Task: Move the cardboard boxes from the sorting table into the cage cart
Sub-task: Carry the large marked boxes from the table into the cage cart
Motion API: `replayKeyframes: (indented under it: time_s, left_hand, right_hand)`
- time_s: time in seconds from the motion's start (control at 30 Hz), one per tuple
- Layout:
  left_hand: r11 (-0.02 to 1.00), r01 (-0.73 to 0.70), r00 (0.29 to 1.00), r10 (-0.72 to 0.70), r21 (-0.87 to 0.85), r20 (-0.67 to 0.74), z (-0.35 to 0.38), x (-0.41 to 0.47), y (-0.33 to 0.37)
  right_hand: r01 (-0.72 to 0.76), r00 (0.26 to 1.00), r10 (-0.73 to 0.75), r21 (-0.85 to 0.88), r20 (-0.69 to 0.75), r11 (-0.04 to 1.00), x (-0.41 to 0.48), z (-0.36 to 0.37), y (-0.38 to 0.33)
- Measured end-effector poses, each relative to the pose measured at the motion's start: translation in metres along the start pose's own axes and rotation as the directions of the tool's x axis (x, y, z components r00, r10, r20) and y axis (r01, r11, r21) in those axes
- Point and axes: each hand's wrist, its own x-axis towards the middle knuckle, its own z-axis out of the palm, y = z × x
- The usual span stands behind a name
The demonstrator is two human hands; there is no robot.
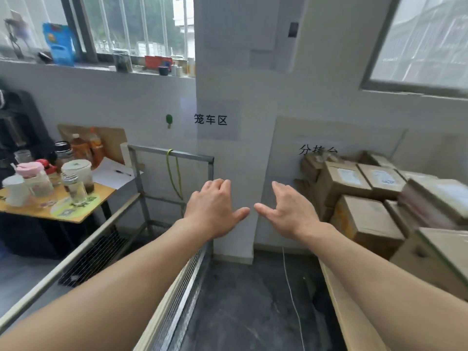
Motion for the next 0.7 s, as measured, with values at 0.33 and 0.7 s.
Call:
replayKeyframes:
  time_s: [0.33, 0.7]
  left_hand:
    - [0.972, -0.223, 0.972, 0.227, -0.07, 0.056, -0.001, -0.049, 0.052]
    - [0.899, -0.409, 0.898, 0.427, -0.158, 0.106, 0.004, -0.095, 0.149]
  right_hand:
    - [-0.198, 0.977, 0.195, -0.032, -0.091, 0.98, -0.104, -0.031, 0.025]
    - [-0.401, 0.895, 0.374, -0.071, -0.243, 0.913, -0.208, -0.075, 0.089]
